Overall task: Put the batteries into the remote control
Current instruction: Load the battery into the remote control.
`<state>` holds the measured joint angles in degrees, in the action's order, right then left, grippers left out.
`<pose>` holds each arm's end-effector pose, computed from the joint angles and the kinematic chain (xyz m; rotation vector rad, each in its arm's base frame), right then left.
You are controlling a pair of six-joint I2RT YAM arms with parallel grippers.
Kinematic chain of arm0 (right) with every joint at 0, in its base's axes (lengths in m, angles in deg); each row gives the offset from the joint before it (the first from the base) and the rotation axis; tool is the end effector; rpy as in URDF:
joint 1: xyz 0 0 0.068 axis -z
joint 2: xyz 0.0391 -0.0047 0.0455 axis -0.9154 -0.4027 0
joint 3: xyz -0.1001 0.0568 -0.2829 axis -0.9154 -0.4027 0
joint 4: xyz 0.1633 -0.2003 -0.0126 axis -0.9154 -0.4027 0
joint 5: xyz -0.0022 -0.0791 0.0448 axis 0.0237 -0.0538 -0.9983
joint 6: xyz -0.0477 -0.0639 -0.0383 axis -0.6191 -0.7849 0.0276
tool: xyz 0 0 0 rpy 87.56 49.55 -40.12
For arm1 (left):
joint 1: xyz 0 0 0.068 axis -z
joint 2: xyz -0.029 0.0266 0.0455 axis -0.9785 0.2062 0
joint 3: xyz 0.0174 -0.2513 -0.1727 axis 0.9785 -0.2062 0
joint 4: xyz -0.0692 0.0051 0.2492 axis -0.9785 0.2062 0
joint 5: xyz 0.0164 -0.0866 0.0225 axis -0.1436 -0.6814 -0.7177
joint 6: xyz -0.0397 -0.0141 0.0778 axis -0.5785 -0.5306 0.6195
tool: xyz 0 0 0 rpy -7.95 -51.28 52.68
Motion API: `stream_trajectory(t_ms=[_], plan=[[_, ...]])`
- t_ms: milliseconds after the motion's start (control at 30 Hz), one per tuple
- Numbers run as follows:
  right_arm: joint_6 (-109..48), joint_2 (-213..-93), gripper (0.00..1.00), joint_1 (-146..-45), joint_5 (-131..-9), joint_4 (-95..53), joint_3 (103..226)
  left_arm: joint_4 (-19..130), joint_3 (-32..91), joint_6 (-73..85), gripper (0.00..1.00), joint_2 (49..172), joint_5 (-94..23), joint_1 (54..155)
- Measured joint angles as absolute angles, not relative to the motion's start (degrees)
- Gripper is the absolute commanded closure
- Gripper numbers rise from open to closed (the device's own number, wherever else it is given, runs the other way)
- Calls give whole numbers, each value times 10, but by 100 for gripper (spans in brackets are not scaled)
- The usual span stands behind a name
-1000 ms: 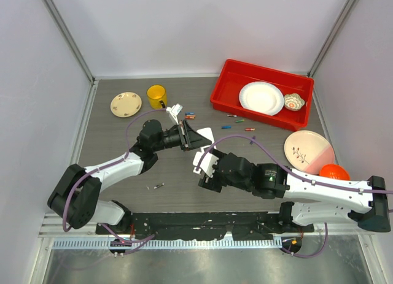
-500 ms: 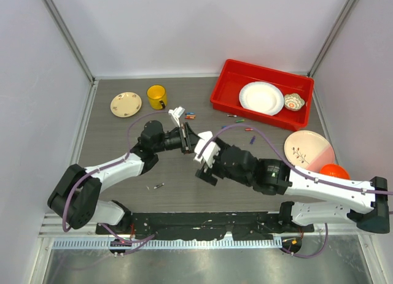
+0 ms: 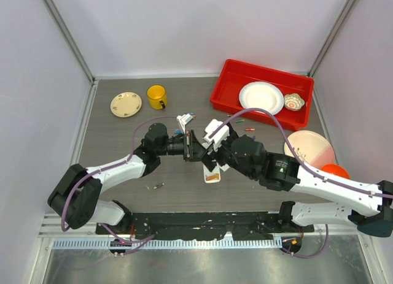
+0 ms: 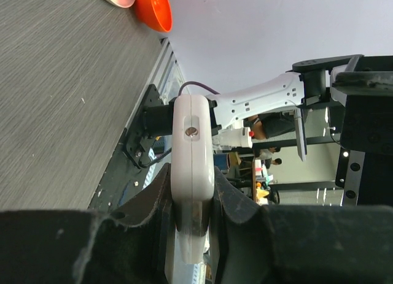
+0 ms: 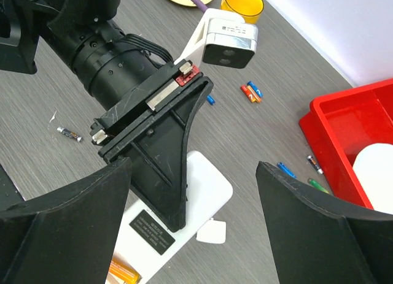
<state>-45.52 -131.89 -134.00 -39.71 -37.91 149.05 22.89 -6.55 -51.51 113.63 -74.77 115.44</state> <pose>0.1232 0.2228 0.3887 -0.9242 1.6214 0.3601 0.2073 -0.2313 0.2715 0.2016 2.1424 -1.9458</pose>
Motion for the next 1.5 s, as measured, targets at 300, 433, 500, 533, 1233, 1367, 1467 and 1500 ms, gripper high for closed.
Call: stream_trajectory(t_ms=[300, 433, 500, 533, 1233, 1367, 1467, 1500], plan=[[-361, -1237, 13, -1306, -378, -352, 1443, 224, -66, -522, 100, 1146, -746, 1154], [-280, -1216, 14, -1283, -364, -339, 1420, 199, -82, -528, 100, 1146, -737, 1149], [-233, -1214, 15, -1272, -363, -336, 1401, 178, -99, -534, 100, 1146, -732, 1147], [-209, -1214, 15, -1267, -363, -337, 1390, 169, -107, -538, 100, 1146, -730, 1145], [17, -1201, 32, -1221, -528, -252, 1236, -45, -213, -591, 100, 1114, -638, 1131], [35, -1198, 37, -1199, -575, -208, 1215, -64, -220, -604, 100, 1115, -632, 1128], [51, -1193, 44, -1176, -621, -165, 1197, -83, -220, -613, 100, 1115, -632, 1128], [60, -1193, 46, -1168, -638, -149, 1191, -90, -220, -616, 100, 1116, -632, 1128]])
